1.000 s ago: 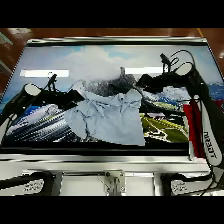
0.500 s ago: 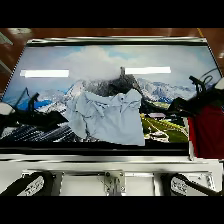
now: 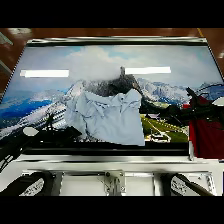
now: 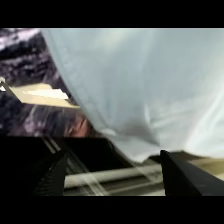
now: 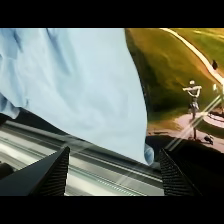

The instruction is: Fold the shirts.

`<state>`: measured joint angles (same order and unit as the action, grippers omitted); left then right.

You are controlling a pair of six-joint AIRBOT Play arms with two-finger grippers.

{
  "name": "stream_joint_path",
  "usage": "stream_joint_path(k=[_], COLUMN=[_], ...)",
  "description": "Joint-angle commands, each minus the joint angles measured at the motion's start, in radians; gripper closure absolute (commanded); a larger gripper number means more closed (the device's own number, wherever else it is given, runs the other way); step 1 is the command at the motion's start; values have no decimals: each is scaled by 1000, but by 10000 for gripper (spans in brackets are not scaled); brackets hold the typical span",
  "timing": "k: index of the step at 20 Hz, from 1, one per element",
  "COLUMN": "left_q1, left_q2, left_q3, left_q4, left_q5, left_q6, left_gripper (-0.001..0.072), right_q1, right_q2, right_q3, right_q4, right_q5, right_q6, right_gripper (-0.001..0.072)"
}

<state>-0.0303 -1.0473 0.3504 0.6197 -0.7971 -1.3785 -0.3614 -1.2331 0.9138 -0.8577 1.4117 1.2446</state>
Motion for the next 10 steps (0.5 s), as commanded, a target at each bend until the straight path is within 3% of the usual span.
stream_joint_path(k=[1, 2, 3, 4, 7, 8, 9, 10], left_q1=[-50, -50, -50, -50, -51, -51, -51, -51], left_q2=[-30, -29, -29, -29, -29, -29, -29, -29], left_q3=[-16, -15, -15, -13, -8, -8, -8, -8], left_q4=[-82, -99, -114, -121, -123, -123, -123, -123], left_q5=[196, 230, 256, 275, 300, 299, 299, 298], left_q6=[6, 5, 6, 5, 6, 7, 7, 7], left_gripper=[-3, 1, 70, 216, 290, 362, 483, 651], right_q1=[-3, -3, -3, -2, -2, -2, -2, -2], right_q2=[3, 3, 3, 3, 3, 3, 3, 3], right_q3=[-10, -10, -10, -10, -11, -14, -19, -27], right_q4=[19, 19, 15, 8, -21, -21, -19, -19], right_q5=[-2, 2, 6, 5, -7, -6, -6, -6], right_q6=[-11, -11, -11, -10, 30, 35, 37, 38], right_gripper=[32, 33, 33, 33, 33, 32, 33, 33])
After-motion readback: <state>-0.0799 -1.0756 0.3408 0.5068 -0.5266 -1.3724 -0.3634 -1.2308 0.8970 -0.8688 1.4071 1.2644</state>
